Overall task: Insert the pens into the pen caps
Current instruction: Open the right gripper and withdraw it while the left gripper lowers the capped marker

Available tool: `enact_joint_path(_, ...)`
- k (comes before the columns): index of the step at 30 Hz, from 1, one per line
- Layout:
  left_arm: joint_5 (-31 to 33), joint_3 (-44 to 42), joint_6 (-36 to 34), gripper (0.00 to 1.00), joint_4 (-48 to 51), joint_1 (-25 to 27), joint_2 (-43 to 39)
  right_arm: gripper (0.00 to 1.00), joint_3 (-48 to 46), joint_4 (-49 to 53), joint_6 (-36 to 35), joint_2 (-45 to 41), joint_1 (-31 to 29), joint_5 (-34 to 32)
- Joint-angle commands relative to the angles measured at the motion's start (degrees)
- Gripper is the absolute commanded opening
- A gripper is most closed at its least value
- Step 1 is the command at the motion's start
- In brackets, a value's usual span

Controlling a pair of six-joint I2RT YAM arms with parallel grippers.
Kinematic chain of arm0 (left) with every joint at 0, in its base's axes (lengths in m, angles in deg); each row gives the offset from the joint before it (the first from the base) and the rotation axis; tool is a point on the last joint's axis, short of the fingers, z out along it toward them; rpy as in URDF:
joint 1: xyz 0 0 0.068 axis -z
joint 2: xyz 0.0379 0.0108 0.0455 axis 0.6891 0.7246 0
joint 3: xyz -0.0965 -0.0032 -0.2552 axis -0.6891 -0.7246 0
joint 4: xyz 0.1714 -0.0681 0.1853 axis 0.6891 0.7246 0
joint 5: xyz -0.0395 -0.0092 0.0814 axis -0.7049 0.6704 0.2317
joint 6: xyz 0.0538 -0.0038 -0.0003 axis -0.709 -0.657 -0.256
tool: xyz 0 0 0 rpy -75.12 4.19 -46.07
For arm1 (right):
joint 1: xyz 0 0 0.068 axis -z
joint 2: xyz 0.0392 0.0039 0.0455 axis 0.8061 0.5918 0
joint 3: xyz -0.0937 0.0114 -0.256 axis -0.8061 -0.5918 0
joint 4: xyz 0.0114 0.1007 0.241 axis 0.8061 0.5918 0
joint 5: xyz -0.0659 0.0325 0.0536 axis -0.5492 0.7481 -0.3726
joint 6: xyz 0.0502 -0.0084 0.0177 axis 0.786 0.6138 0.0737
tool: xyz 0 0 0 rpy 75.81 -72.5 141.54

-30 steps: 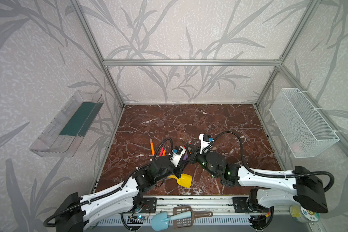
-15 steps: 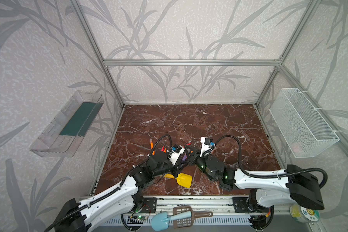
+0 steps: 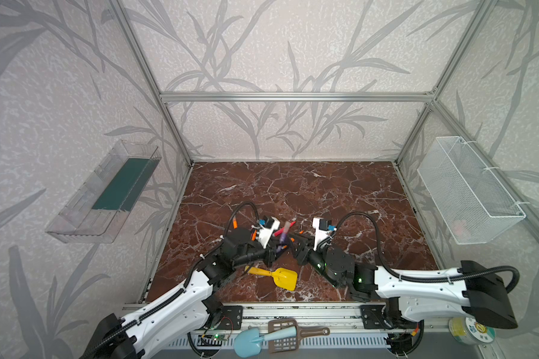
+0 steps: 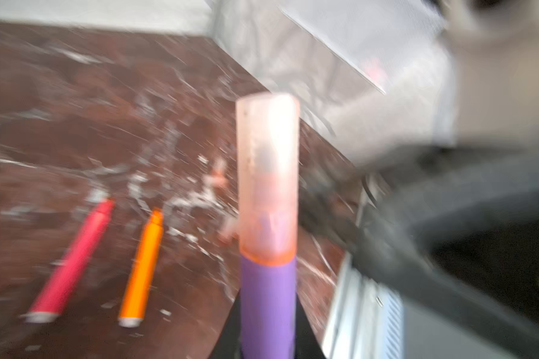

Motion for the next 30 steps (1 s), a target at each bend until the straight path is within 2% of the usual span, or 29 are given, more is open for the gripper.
enact_joint_path(1,11.4,-1.2,3.2,0.0,-5.0,-1.7,-0.6,0.61,-1.3,15.9,-4.5,-7.5,-1.2,-5.2)
enact_joint_path(4,14.4,-4.1,3.8,0.0,-3.0,-1.7,1.1,0.79,0.0,24.2,-7.4,-14.6,-0.4,-10.4)
enact_joint_path(7,18.2,-4.7,4.2,0.0,0.9,-1.8,3.1,0.88,-0.2,31.3,-8.7,-21.4,1.9,-12.6)
enact_joint_path(12,24.9,-1.4,5.3,0.0,8.8,-1.8,7.4,0.94,-1.8,44.2,-8.7,-32.6,10.9,-14.5)
enact_joint_path(16,26.8,-0.8,6.6,0.0,9.2,-1.8,11.3,0.95,-4.5,51.0,-8.7,-40.3,21.8,-16.8)
enact_joint_path(17,26.7,-0.8,6.9,0.0,8.7,-1.8,12.4,0.95,-5.4,51.8,-10.6,-41.7,24.9,-16.7)
enact_joint_path(20,26.2,0.2,6.8,0.0,8.1,-1.8,15.4,0.95,-8.0,50.8,-10.8,-42.3,32.0,-13.7)
enact_joint_path(24,27.8,1.5,6.8,0.0,8.8,-1.8,18.8,0.95,-9.9,47.0,-11.0,-36.9,40.6,-6.0)
enact_joint_path(30,31.1,2.9,7.0,0.03,9.7,-1.8,23.4,0.94,-8.6,46.0,-13.7,-28.5,45.4,-10.0)
